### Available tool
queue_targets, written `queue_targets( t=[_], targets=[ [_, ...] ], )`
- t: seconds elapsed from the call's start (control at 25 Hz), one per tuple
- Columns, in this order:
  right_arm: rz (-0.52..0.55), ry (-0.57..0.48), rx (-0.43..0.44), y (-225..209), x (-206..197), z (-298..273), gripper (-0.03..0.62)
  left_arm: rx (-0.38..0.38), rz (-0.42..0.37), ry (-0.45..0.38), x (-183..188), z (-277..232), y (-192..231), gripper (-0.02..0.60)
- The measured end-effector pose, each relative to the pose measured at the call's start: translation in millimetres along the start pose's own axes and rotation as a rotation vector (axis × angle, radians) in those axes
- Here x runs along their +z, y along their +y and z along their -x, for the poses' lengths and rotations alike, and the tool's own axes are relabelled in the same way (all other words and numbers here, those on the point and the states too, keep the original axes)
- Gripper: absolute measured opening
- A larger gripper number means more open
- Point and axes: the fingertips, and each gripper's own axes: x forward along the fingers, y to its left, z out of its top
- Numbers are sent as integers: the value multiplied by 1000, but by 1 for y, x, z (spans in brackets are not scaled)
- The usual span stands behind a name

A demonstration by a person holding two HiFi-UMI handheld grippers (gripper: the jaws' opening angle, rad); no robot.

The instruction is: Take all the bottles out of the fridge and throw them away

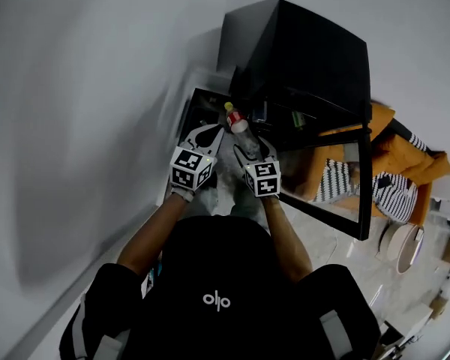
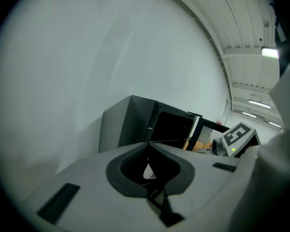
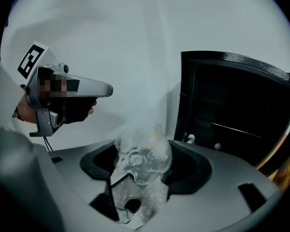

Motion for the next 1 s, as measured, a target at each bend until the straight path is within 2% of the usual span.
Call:
queue_targets(
  t=[0.36, 0.6, 0.76, 1.0],
  targets=[
    [65, 42, 103, 27, 5, -44, 316, 129, 61, -5, -20, 27, 51, 6],
    [69, 107, 128, 20, -15, -99, 314, 163, 89, 30, -56, 11, 88, 6],
    [63, 164, 144, 13, -44, -143, 316, 180, 105, 68, -92, -7, 111, 6],
    [56, 253, 184, 8, -111, -210, 316, 192, 119, 113, -148, -32, 139, 6]
  ],
)
